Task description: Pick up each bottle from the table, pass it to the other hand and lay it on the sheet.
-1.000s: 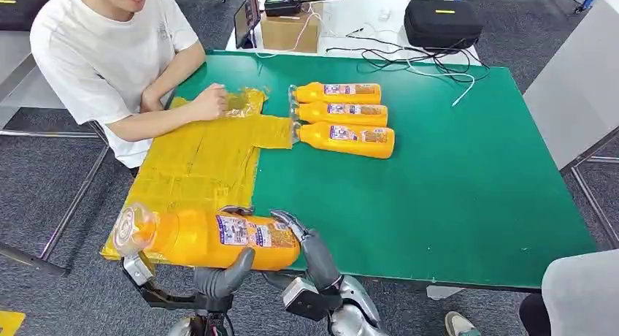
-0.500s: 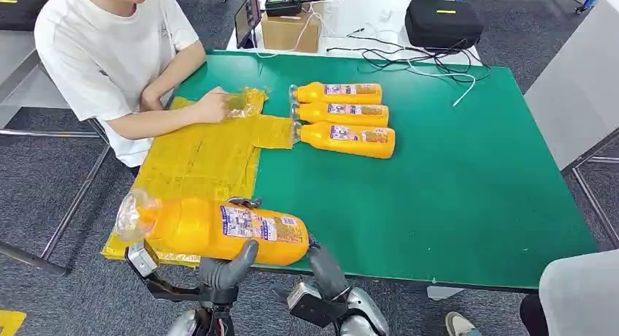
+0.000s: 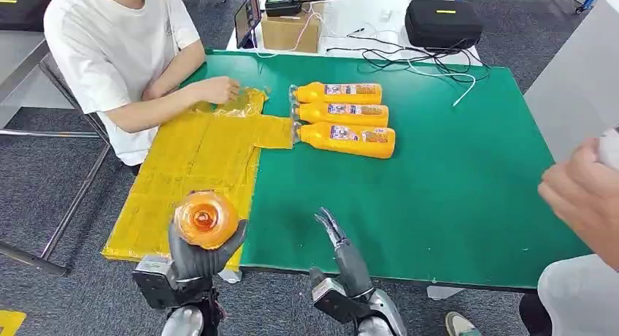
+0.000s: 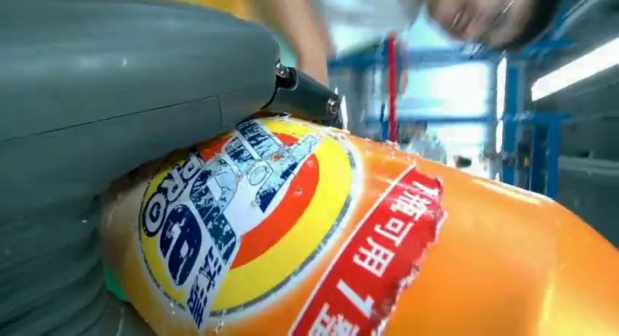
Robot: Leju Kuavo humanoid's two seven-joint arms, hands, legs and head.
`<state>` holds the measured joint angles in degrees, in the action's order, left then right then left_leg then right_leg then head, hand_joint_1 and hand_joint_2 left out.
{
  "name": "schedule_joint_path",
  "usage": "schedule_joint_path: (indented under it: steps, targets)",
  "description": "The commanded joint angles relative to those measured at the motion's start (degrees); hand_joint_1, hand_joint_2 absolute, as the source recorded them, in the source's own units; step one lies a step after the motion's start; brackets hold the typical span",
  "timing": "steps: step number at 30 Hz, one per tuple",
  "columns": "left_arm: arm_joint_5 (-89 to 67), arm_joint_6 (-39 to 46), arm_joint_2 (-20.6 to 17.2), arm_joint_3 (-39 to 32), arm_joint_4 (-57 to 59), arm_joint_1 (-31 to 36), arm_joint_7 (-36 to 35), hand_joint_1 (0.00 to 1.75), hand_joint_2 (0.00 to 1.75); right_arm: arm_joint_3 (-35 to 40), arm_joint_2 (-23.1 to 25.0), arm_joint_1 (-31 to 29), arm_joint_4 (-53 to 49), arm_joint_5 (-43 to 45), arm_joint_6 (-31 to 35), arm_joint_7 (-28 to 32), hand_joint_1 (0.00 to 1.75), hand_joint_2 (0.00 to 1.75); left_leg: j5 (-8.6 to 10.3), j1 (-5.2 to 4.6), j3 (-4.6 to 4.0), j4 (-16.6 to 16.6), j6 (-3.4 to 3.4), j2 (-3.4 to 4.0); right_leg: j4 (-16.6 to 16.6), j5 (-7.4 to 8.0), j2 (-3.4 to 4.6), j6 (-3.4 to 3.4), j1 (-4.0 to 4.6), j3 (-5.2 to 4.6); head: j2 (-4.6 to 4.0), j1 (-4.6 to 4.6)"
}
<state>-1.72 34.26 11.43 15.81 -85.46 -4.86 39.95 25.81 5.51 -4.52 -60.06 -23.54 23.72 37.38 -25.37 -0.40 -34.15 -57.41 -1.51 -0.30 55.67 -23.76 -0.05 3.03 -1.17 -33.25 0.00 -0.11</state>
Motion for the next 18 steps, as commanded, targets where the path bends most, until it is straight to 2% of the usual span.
schedule_joint_path:
  steps: [1, 4, 5, 8, 13, 14, 18]
  targets:
    - [-22.0, 5.7, 2.9, -14.7, 11.7, 5.3, 0.0, 1.75, 1.75, -5.3, -0.9, 1.7, -3.7, 1.1, 1.5, 1.2, 0.0, 0.0, -0.05, 0.1, 0.24, 0.0, 0.13, -0.05, -0.1, -0.06, -0.07, -0.17, 0.11, 0.29, 0.02, 0.0]
    - [-27.3, 5.7, 3.5, -18.9, 18.1, 7.5, 0.0, 1.75, 1.75, -5.8, -1.2, 2.4, -4.9, 1.3, 1.9, 1.3, 0.0, 0.0, -0.01, 0.03, 0.16, 0.1, 0.07, -0.03, 0.0, -0.02, -0.04, -0.09, 0.04, 0.17, 0.0, 0.0]
    - [-34.4, 5.7, 4.5, -23.6, 21.2, 9.2, 0.0, 1.75, 1.75, -6.9, -1.0, 2.7, -5.6, 2.1, 2.6, 1.2, 0.0, 0.0, -0.03, 0.07, 0.22, 0.1, 0.1, 0.01, -0.1, -0.03, -0.03, -0.13, 0.08, 0.24, 0.0, 0.0]
    - [-42.2, 5.7, 4.8, -28.3, 25.8, 11.2, -0.4, 1.75, 1.75, -8.3, -0.5, 3.2, -6.9, 3.5, 2.5, 1.1, 0.0, 0.0, -0.02, 0.07, 0.27, 0.1, 0.11, -0.04, -0.1, -0.04, -0.08, -0.14, 0.08, 0.29, 0.0, 0.0]
    - [-51.6, 5.7, 3.0, -30.0, 33.4, 13.3, -4.8, 1.75, 1.75, -9.2, -0.2, 3.9, -8.3, 3.9, 2.1, 1.1, 0.0, 0.0, -0.01, 0.03, 0.2, 0.1, 0.08, -0.01, -0.1, -0.04, -0.03, -0.1, 0.04, 0.21, 0.0, 0.02]
    - [-55.1, 5.7, 1.8, -29.1, 36.4, 14.2, -8.0, 1.75, 1.75, -9.2, 0.0, 4.1, -8.7, 3.9, 1.9, 1.1, 0.0, 0.0, -0.05, 0.08, 0.3, 0.1, 0.12, -0.02, -0.1, -0.08, -0.05, -0.16, 0.08, 0.32, 0.0, 0.0]
    - [-56.5, 5.7, -0.6, -27.3, 42.4, 16.5, -11.4, 1.75, 1.75, -8.9, 0.6, 3.9, -8.7, 4.1, 1.5, 1.3, 0.0, 0.0, 0.0, 0.04, 0.22, 0.1, 0.1, -0.08, -0.1, -0.05, -0.1, -0.13, 0.04, 0.24, 0.02, 0.02]
